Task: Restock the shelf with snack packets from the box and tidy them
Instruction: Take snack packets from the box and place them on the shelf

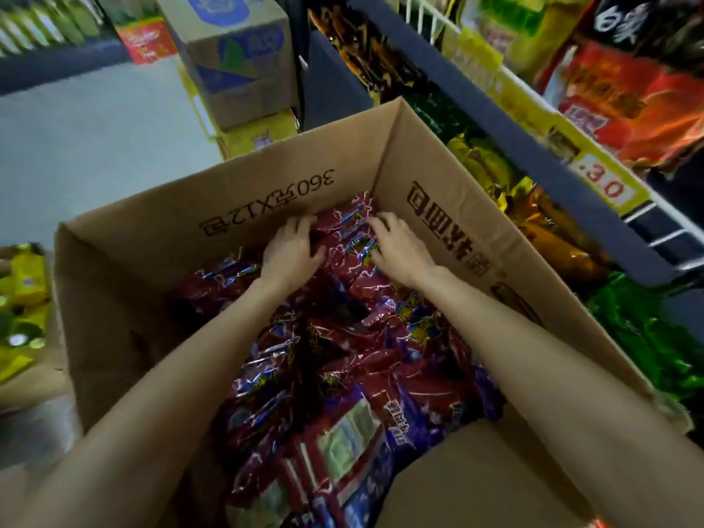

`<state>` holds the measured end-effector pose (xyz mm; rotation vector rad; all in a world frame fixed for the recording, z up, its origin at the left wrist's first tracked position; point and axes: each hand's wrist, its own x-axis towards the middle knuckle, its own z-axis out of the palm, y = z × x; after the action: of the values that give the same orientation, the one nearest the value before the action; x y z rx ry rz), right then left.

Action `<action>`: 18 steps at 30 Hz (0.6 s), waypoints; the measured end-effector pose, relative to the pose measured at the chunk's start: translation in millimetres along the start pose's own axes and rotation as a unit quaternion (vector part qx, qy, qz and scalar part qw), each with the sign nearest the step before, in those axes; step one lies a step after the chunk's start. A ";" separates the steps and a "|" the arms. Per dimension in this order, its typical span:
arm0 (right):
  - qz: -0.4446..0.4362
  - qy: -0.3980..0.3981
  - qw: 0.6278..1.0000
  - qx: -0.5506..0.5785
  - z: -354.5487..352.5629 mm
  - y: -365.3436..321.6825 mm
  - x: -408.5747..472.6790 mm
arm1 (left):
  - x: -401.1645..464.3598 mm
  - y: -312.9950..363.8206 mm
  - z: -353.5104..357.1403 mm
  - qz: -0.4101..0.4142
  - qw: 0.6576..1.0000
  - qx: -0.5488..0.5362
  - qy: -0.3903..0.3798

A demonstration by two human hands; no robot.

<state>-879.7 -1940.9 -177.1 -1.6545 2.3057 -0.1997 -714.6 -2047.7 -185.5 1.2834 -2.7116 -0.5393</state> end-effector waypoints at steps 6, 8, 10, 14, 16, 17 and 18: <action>0.026 -0.020 0.998 0.055 19.1 1.2 37.8 | 25.3 -2.5 16.9 0.006 1.000 0.002 -0.029; 0.020 -0.001 1.000 0.023 21.7 1.5 37.4 | 28.3 -2.1 20.5 0.013 1.000 0.017 -0.020; 0.006 0.014 1.000 -0.008 22.9 3.4 32.7 | 30.2 -2.8 22.4 0.015 0.999 0.036 -0.019; -0.009 0.025 1.000 -0.004 17.0 11.3 24.5 | 27.4 -3.4 22.9 0.036 0.999 0.035 -0.021; -0.012 0.018 1.000 -0.020 12.8 13.8 23.3 | 24.6 -5.0 22.8 0.030 0.999 -0.005 -0.023; -0.014 0.010 0.999 -0.033 11.2 13.8 23.4 | 23.3 -6.2 22.2 0.025 0.999 -0.025 -0.026; -0.013 0.002 0.999 -0.042 10.1 12.9 23.6 | 21.8 -7.4 21.6 0.024 0.999 -0.040 -0.026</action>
<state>-895.1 -1958.4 -194.0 -1.7255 2.3257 -0.1132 -728.2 -2062.8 -209.6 1.1969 -2.7249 -0.6789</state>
